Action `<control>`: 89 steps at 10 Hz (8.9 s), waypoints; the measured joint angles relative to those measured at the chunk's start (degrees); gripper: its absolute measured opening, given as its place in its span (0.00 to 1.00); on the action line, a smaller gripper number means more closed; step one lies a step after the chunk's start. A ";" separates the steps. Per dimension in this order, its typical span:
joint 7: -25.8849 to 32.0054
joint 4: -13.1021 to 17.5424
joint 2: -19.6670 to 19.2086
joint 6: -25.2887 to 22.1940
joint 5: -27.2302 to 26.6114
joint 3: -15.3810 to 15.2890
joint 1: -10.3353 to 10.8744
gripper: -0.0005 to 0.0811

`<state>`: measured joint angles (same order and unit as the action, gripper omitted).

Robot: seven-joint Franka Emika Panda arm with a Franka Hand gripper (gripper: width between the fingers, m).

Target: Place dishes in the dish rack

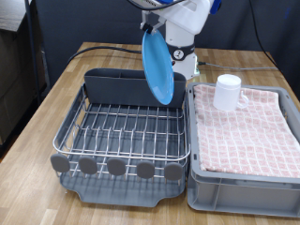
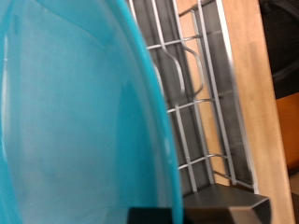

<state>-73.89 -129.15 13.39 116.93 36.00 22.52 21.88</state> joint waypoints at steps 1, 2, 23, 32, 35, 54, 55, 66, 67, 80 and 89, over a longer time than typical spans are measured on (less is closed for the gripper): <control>1.63 -0.14 -0.08 -0.14 2.26 0.81 -0.45 0.03; 3.31 -0.45 -0.11 0.39 5.53 2.02 -1.38 0.03; 13.45 2.37 -13.19 17.58 20.51 10.92 -4.26 0.03; 9.87 -0.97 -15.24 21.65 21.45 12.16 -4.26 0.03; 8.96 -1.83 -15.87 22.72 21.44 12.41 -4.26 0.03; 7.19 -3.16 -17.70 25.69 17.56 12.27 -4.24 0.17; 7.23 -3.16 -17.71 25.69 16.89 12.24 -4.24 0.17; 26.73 1.59 -10.26 19.52 -5.14 11.60 -4.21 0.99; 27.49 2.82 -8.84 16.69 -5.10 11.15 -4.20 0.99; 32.78 1.34 -2.62 6.50 -11.55 1.32 1.09 0.99; 28.16 -0.76 0.71 -2.14 -18.22 -8.75 6.66 0.99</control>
<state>-45.73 -129.92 14.10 114.79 17.77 13.78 28.54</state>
